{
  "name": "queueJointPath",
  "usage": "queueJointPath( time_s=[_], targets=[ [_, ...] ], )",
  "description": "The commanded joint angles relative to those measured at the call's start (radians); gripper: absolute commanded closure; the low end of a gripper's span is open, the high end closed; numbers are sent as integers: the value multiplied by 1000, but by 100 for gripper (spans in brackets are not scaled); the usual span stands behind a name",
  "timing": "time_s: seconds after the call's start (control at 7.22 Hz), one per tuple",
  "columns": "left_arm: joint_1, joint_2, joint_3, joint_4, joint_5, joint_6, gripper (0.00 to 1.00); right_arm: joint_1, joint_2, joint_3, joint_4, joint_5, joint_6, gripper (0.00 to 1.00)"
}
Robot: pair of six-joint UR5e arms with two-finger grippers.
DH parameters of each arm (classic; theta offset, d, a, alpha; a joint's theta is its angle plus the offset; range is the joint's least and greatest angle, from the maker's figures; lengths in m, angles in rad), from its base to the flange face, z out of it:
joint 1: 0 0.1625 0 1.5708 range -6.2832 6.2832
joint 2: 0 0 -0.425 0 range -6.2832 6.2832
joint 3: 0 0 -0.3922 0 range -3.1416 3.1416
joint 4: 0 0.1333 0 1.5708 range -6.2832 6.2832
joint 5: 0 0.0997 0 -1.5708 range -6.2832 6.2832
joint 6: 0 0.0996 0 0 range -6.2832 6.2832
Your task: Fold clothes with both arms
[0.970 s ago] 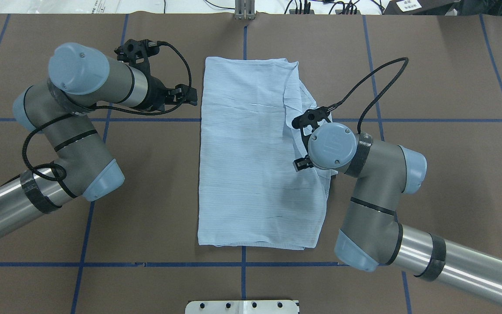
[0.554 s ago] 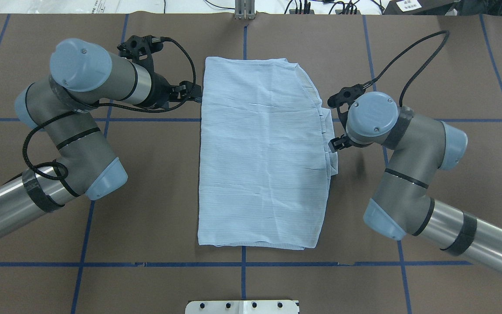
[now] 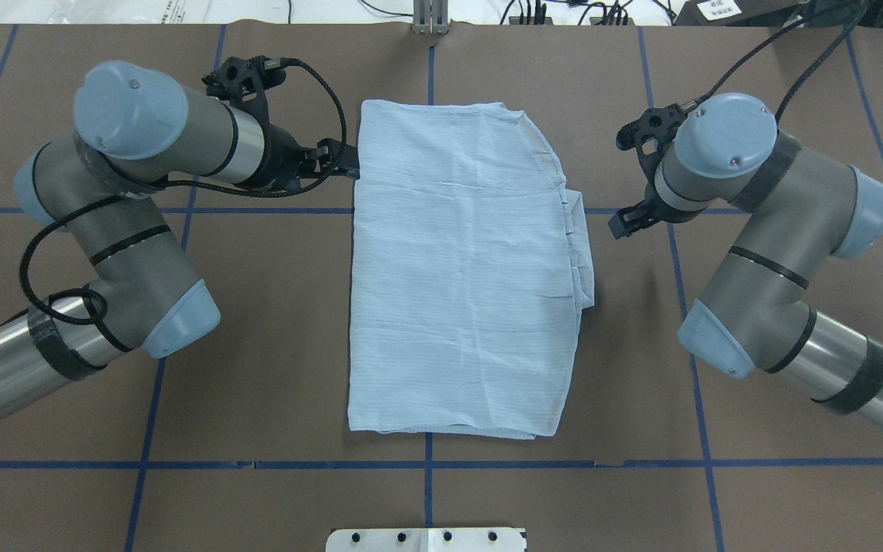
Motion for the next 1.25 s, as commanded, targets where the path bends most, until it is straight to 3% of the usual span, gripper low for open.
queueJointPath(
  time_s=[0.0, 0.14, 0.28, 0.55, 1.11],
  targets=[
    [115, 105, -156, 35, -11, -155, 0, 1, -64, 138, -5, 119, 90, 0],
    [200, 127, -209, 93, 26, -247, 0, 1, -84, 171, -1, 129, 176, 0],
    [326, 118, -221, 172, 140, -320, 0, -3, -89, 191, 2, 138, 283, 0],
    [452, 105, -205, 228, 213, -414, 1, -55, -112, 234, 4, 134, 388, 0],
    [467, 104, -177, 289, 233, -415, 15, -108, -117, 252, 4, 129, 395, 0]
  ],
)
